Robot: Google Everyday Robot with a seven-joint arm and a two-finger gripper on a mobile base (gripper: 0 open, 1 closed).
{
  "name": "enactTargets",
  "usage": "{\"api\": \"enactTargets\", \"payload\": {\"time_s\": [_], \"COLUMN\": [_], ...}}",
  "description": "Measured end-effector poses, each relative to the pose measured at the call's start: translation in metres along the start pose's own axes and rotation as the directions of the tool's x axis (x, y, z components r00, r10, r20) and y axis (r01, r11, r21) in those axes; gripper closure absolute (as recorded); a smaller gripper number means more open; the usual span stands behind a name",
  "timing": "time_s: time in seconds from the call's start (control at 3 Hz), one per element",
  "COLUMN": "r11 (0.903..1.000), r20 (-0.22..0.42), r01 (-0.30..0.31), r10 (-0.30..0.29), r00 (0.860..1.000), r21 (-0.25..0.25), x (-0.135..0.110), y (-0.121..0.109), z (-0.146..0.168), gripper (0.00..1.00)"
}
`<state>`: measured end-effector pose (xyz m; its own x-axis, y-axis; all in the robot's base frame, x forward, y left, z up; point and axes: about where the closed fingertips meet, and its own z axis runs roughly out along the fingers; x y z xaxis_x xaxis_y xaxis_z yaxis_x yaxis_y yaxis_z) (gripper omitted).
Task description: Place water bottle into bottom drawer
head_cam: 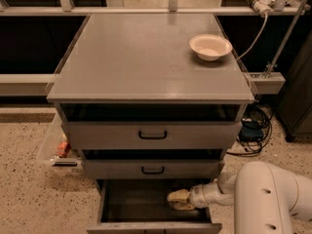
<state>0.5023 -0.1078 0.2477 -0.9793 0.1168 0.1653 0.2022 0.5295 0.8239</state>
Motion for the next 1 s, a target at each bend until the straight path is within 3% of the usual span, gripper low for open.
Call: {"api": "enactTargets", "payload": {"time_s": [1.0], "r11": [0.9976], "r20": [0.039], "r01": [-0.052], "r10": [0.050], "r00": [0.998], "r21": [0.045], "x": [-0.015], "y": [-0.017], "z": [0.011], "gripper": [1.00]}}
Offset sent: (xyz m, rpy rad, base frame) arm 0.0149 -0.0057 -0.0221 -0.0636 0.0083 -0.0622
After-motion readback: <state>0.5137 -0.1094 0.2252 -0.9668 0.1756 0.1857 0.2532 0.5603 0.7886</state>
